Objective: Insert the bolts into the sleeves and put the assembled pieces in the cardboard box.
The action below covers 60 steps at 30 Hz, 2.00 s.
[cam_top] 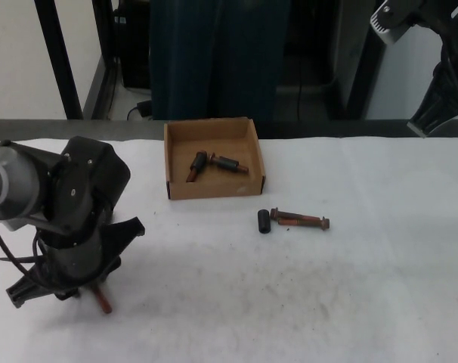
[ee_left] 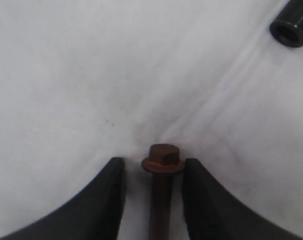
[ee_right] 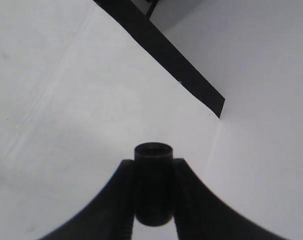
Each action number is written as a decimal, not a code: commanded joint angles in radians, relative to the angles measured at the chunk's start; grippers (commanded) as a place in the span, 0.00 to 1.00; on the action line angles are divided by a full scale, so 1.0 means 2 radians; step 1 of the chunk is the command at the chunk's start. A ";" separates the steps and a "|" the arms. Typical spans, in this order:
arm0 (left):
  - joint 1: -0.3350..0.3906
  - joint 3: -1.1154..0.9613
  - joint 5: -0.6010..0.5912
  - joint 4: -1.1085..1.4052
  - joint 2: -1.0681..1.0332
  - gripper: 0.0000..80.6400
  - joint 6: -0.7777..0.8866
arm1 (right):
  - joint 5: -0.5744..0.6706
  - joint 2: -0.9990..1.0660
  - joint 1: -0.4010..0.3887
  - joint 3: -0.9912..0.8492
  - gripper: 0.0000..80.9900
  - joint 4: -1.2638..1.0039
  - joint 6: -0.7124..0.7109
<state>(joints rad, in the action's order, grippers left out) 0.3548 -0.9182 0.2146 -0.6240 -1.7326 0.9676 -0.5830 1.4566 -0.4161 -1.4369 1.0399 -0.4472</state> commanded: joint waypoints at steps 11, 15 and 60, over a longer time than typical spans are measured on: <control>-0.006 0.001 -0.019 0.016 -0.007 0.17 -0.020 | -0.004 0.001 0.002 -0.005 0.00 -0.003 -0.003; -0.018 -0.009 -0.060 0.018 0.024 0.11 -0.075 | -0.004 0.001 0.002 -0.005 0.00 -0.003 -0.003; -0.015 0.087 -0.234 -0.020 0.093 0.01 -0.481 | -0.001 0.001 -0.030 -0.005 0.00 -0.033 -0.005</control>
<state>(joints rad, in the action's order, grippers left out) 0.3248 -0.7436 -0.2641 -0.6598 -1.5520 0.0169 -0.5830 1.4566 -0.4757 -1.4369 0.9862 -0.4484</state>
